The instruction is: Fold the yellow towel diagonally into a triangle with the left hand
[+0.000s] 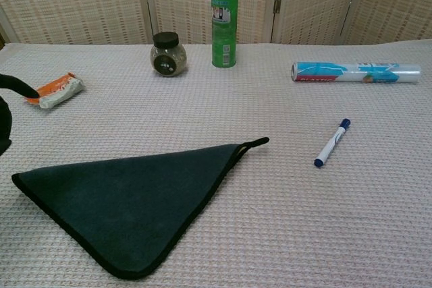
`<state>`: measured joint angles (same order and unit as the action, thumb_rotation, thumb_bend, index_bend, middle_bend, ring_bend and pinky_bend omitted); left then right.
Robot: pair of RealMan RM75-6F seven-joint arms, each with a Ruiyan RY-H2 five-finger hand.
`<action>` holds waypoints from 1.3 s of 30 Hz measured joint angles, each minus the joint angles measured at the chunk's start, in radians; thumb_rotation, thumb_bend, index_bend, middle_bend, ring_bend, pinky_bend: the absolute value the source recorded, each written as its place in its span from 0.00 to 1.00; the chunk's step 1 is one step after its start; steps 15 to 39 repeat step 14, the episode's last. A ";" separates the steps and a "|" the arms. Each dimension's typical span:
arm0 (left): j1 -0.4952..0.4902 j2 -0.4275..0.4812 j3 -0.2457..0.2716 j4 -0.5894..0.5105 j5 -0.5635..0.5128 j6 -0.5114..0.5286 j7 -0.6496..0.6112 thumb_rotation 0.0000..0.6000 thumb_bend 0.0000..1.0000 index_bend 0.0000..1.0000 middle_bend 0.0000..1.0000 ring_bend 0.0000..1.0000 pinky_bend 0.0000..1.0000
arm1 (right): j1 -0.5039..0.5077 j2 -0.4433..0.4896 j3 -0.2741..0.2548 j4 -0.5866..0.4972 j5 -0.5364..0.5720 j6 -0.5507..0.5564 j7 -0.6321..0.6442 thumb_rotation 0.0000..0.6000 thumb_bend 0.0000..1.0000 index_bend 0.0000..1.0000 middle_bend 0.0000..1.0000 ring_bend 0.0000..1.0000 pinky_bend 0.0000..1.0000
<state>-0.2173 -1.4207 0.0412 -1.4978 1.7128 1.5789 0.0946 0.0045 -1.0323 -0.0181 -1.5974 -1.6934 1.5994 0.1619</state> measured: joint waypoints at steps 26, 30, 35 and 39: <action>0.100 0.201 0.015 -0.139 -0.136 -0.016 0.075 1.00 0.38 0.09 0.11 0.01 0.00 | 0.020 -0.053 0.011 -0.020 0.022 -0.044 -0.155 1.00 0.34 0.00 0.00 0.00 0.00; 0.100 0.201 0.015 -0.139 -0.136 -0.016 0.075 1.00 0.38 0.09 0.11 0.01 0.00 | 0.020 -0.053 0.011 -0.020 0.022 -0.044 -0.155 1.00 0.34 0.00 0.00 0.00 0.00; 0.100 0.201 0.015 -0.139 -0.136 -0.016 0.075 1.00 0.38 0.09 0.11 0.01 0.00 | 0.020 -0.053 0.011 -0.020 0.022 -0.044 -0.155 1.00 0.34 0.00 0.00 0.00 0.00; 0.100 0.201 0.015 -0.139 -0.136 -0.016 0.075 1.00 0.38 0.09 0.11 0.01 0.00 | 0.020 -0.053 0.011 -0.020 0.022 -0.044 -0.155 1.00 0.34 0.00 0.00 0.00 0.00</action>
